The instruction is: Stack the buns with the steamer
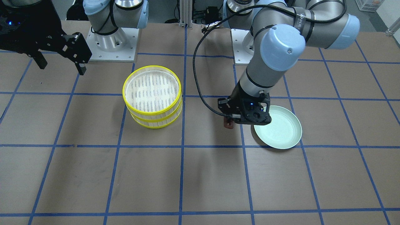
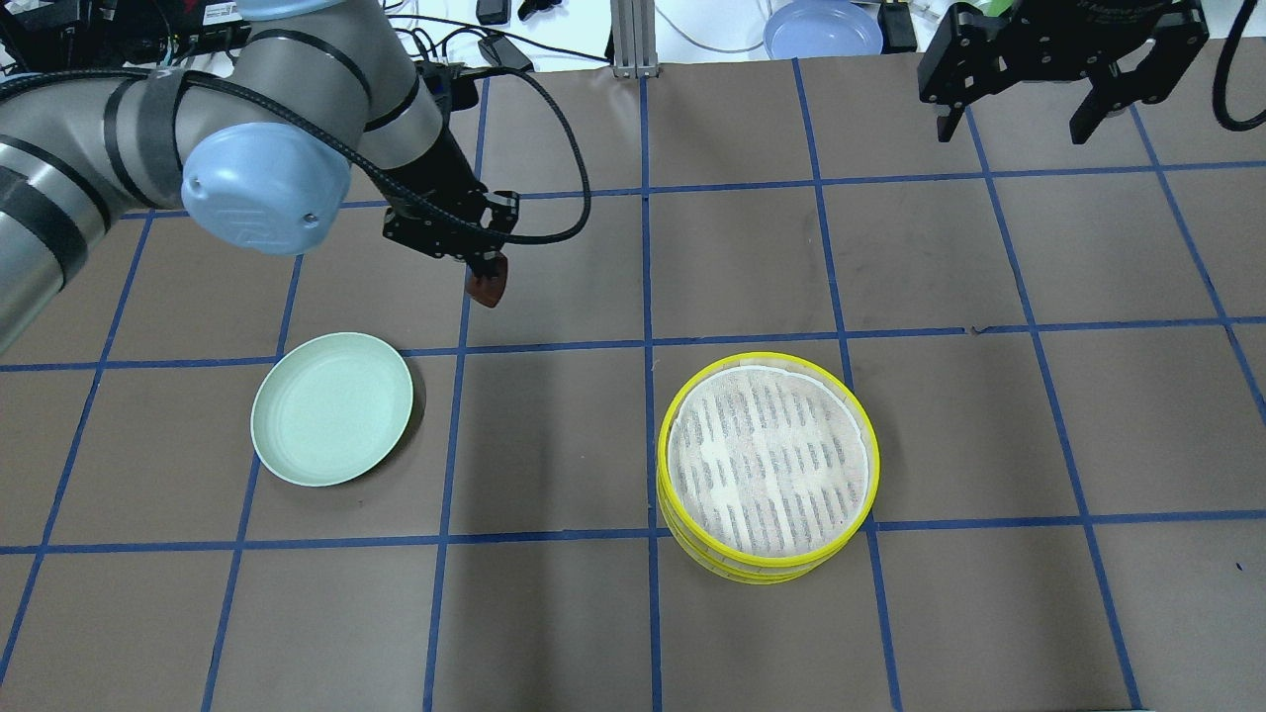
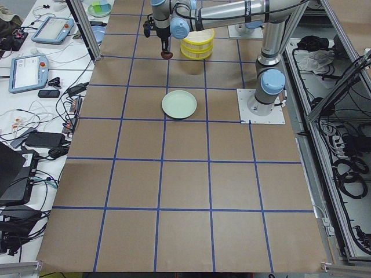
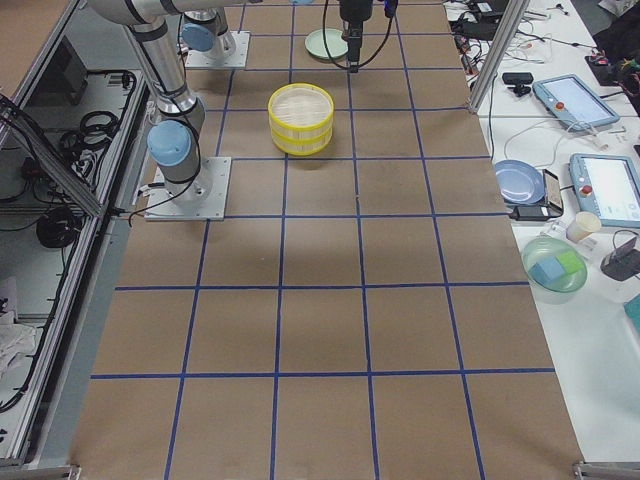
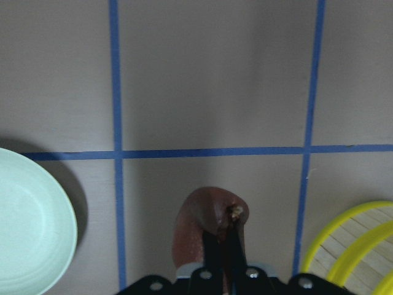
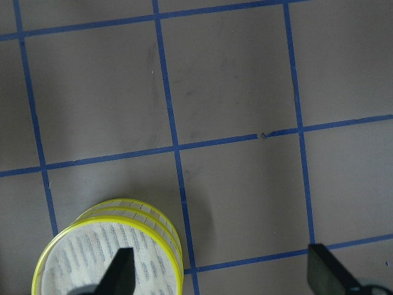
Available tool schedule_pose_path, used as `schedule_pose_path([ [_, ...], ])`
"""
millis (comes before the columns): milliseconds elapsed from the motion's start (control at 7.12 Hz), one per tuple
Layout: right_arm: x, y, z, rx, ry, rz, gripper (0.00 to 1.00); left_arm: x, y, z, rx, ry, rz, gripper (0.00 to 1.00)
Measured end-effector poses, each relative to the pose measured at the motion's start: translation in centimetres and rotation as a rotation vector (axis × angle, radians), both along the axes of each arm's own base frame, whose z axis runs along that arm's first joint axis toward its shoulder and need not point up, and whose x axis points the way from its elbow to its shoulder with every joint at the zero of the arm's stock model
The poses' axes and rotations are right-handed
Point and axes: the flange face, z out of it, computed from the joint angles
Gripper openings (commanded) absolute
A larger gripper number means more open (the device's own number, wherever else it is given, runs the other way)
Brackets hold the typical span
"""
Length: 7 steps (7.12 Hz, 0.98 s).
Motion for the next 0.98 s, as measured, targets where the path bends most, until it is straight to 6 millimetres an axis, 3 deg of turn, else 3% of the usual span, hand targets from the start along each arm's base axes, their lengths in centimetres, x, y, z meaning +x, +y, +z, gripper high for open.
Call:
schedule_pose_path([
  [421, -0.2, -0.1, 0.1, -0.016, -0.002, -0.024, 1.0, -7.6, 3.2, -0.6, 0.076, 0.171, -0.008, 0.0],
  [702, -0.2, -0.3, 0.2, -0.03, 0.002, -0.02, 1.0, -13.1, 7.0, -2.3, 0.162, 0.23, -0.042, 0.0],
  [843, -0.2, -0.3, 0.2, -0.031, 0.003, -0.015, 1.0, -14.4, 8.5, -3.3, 0.192, 0.224, -0.056, 0.05],
  [983, -0.2, -0.3, 0.1, -0.031, 0.003, -0.014, 1.0, -14.9, 9.4, -4.2, 0.212, 0.216, -0.064, 0.5],
])
